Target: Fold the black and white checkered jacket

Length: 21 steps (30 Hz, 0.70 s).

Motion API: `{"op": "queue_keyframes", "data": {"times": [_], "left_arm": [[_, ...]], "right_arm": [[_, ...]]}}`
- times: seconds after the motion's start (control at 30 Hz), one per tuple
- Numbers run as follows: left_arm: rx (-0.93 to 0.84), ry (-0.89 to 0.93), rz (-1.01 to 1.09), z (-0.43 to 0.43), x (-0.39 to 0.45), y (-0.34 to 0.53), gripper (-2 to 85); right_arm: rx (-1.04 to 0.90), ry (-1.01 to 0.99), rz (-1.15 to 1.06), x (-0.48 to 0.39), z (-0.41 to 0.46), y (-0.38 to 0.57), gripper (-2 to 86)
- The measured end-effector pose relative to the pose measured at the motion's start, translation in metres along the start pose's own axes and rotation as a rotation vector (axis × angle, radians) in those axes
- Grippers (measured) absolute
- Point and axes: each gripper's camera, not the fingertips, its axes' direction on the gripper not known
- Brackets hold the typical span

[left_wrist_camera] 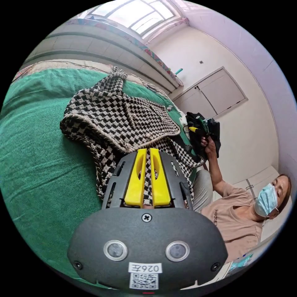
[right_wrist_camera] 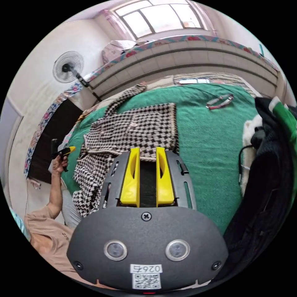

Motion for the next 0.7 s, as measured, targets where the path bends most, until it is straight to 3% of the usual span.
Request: {"op": "queue_keyframes", "data": {"times": [0.13,0.27,0.47,0.7], "left_arm": [[-0.178,-0.222,0.161,0.037,0.034,-0.01,14.8],[-0.34,-0.423,0.179,0.074,0.046,-0.014,13.4],[-0.353,-0.574,0.153,0.099,0.071,-0.016,11.1],[-0.281,-0.583,0.182,0.103,0.082,-0.003,10.9]], "right_arm": [[-0.158,-0.148,-0.227,-0.06,0.023,0.004,4.2],[-0.314,-0.13,-0.373,-0.106,0.044,0.025,4.6],[-0.346,0.157,-0.714,-0.172,0.045,0.089,8.2],[-0.434,0.085,-0.962,-0.209,0.045,0.147,13.9]]}}
